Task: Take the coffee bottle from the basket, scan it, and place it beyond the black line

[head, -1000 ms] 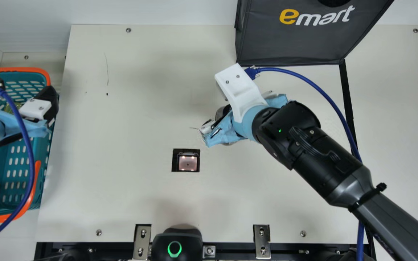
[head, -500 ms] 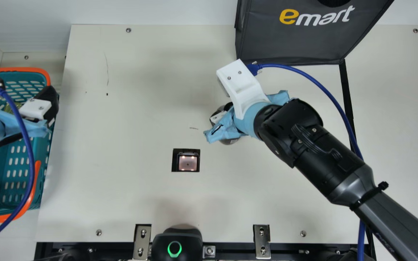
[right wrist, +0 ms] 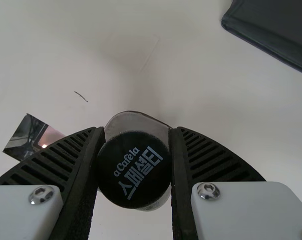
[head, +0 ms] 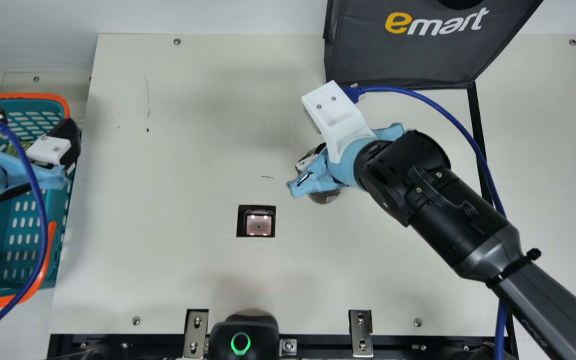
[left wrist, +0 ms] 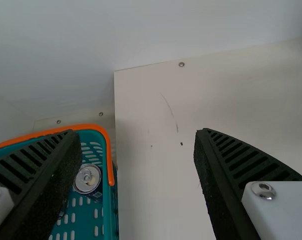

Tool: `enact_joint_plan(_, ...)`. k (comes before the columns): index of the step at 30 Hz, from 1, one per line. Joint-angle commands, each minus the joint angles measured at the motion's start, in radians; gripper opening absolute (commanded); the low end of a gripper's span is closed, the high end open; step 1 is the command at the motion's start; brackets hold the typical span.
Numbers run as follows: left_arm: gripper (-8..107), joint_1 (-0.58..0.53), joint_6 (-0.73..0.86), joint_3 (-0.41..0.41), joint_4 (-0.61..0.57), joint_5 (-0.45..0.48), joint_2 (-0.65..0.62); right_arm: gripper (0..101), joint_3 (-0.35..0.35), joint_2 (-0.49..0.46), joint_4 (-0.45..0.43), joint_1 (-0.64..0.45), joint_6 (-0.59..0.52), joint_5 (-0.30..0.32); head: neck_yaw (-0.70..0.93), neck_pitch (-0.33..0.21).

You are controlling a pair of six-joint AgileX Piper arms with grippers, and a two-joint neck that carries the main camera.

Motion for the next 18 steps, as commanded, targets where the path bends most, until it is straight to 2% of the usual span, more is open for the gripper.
enact_joint_plan(1, 90, 0.000, 0.000, 0.000, 0.000, 0.000, 0.000, 0, -0.008, -0.004, -0.003, -0.002, -0.002, -0.021, 0.002, -0.027)
enact_joint_plan(3, 90, 0.000, 0.000, 0.000, 0.000, 0.000, 0.000, 0, -0.014, -0.006, -0.005, -0.003, -0.004, -0.019, 0.002, -0.027)
enact_joint_plan(18, 90, 0.000, 0.000, 0.000, 0.000, 0.000, 0.000, 0, -0.042, -0.038, -0.011, -0.035, -0.011, -0.003, -0.347, -0.027)
